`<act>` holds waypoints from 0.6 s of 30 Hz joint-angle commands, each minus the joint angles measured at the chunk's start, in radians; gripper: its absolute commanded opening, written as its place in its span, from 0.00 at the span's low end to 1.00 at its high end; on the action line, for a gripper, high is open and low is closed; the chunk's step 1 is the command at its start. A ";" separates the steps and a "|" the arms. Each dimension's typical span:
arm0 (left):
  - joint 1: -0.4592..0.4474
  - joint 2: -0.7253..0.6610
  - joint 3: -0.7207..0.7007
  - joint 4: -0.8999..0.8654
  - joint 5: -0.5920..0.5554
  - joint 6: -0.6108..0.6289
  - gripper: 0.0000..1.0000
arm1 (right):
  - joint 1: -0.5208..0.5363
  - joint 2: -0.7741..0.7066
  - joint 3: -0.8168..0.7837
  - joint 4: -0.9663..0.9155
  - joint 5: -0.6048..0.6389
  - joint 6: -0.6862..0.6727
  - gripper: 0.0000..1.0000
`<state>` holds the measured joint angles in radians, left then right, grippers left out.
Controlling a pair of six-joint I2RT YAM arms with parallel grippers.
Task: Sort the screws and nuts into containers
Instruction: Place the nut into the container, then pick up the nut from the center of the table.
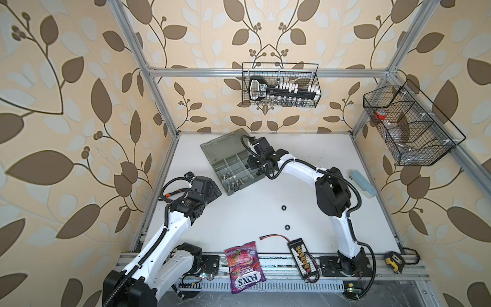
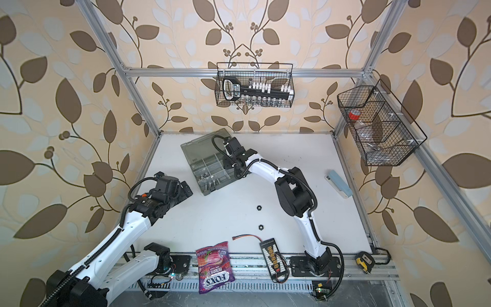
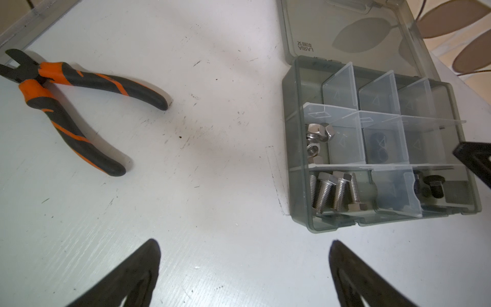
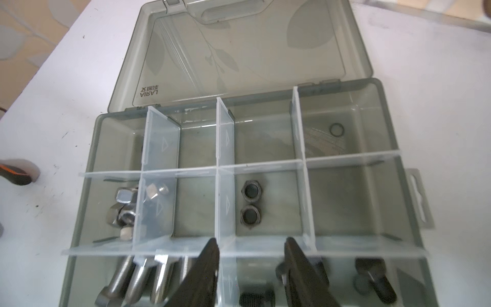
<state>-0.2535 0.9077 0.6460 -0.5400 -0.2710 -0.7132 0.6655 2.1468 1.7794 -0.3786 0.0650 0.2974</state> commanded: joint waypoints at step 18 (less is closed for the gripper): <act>0.010 0.060 0.036 0.055 0.001 0.009 0.99 | 0.006 -0.555 -0.716 -0.117 0.152 0.176 0.48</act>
<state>-0.2535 0.9565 0.6460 -0.5068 -0.2687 -0.7128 0.6659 1.6344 1.0969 -0.4221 0.1879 0.4194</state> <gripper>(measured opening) 0.990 0.481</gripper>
